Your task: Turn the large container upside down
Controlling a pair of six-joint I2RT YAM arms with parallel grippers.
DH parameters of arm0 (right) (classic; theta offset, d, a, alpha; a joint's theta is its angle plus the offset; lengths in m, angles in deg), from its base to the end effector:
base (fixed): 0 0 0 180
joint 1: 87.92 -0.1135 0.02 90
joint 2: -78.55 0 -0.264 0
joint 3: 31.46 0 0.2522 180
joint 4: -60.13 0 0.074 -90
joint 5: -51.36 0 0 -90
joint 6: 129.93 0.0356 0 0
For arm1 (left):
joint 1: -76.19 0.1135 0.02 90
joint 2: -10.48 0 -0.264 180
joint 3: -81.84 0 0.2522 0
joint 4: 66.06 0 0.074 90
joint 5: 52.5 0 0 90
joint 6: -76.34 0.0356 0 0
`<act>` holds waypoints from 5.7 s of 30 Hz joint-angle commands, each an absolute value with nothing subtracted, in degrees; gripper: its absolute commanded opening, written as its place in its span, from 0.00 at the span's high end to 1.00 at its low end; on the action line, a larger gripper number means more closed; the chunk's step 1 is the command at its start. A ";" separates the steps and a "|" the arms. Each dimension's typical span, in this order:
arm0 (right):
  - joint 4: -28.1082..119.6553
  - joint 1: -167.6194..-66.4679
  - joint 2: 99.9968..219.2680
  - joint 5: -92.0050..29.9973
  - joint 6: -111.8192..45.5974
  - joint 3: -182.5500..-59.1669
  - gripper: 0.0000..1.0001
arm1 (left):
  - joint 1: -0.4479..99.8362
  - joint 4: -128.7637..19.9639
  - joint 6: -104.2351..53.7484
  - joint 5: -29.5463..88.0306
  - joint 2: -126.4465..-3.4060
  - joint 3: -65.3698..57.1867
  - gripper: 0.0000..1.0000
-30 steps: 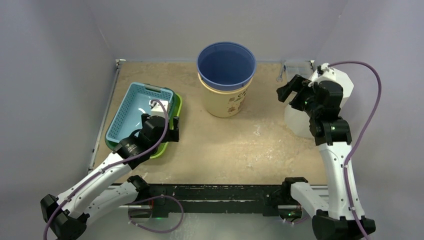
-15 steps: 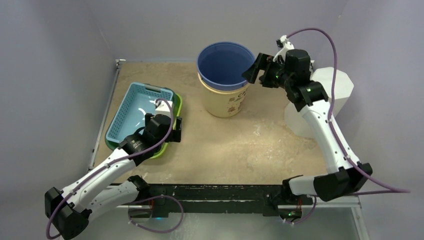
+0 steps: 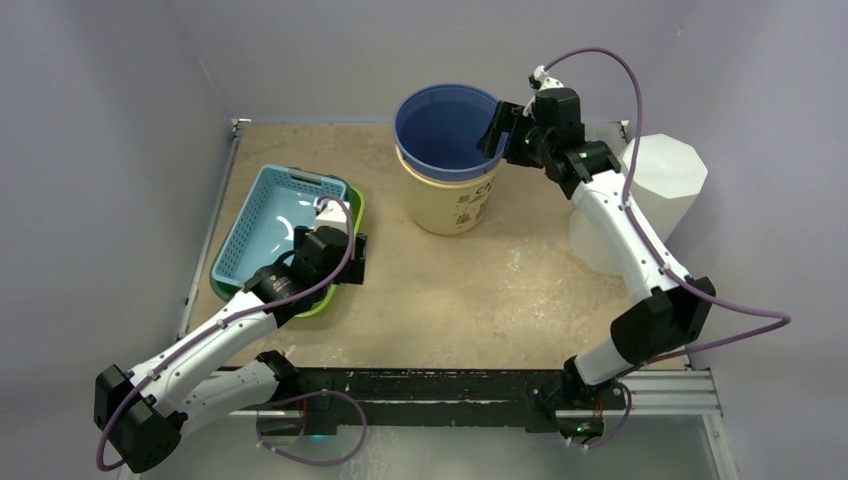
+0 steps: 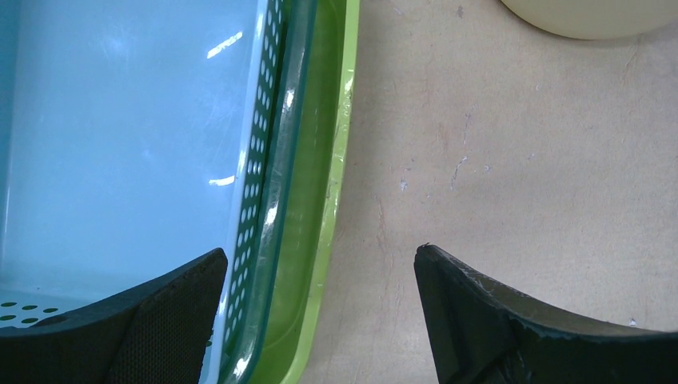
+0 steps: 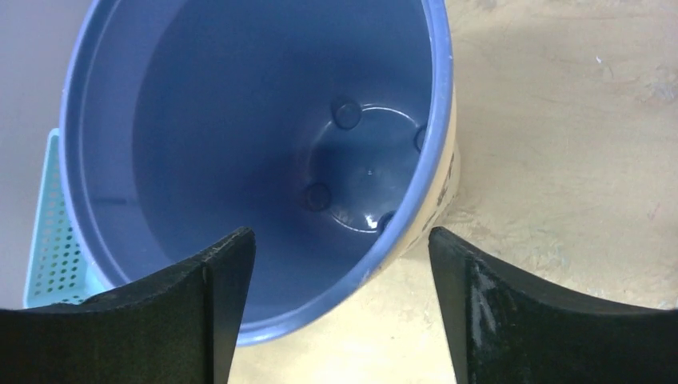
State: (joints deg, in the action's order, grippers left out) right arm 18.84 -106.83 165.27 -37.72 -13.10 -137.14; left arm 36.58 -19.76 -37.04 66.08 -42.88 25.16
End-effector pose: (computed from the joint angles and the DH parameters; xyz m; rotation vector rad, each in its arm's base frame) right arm 0.3260 0.1123 0.4174 0.1274 1.9957 0.5357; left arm 0.1582 -0.1088 0.2682 0.0692 2.2116 -0.0222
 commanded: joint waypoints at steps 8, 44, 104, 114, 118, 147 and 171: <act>19.37 -108.48 167.66 -38.82 -15.53 -140.70 0.64 | 36.75 -20.22 -36.81 66.81 -42.13 22.90 0.14; 7.36 -108.54 149.72 -51.02 -16.35 -135.56 0.11 | 36.73 -16.79 -41.88 78.73 -29.92 22.86 0.14; 26.19 -71.46 144.48 -58.87 -14.09 -118.75 0.01 | 36.82 -17.41 -40.83 77.35 -31.50 22.77 0.14; 20.61 -71.40 137.74 -59.11 -12.83 -122.69 0.01 | 36.82 -17.60 -40.83 77.28 -31.00 22.90 0.14; 22.23 -71.42 134.34 -43.16 -14.47 -123.04 0.02 | 36.80 -17.67 -40.76 77.02 -31.10 22.83 0.15; 7.54 -109.32 153.94 -28.12 -19.03 -128.18 0.59 | 36.80 -17.23 -41.00 77.67 -31.77 22.81 0.15; 17.10 -110.82 148.59 -36.33 -11.76 -127.03 1.00 | 36.81 -13.11 -45.94 64.19 -27.74 16.81 0.08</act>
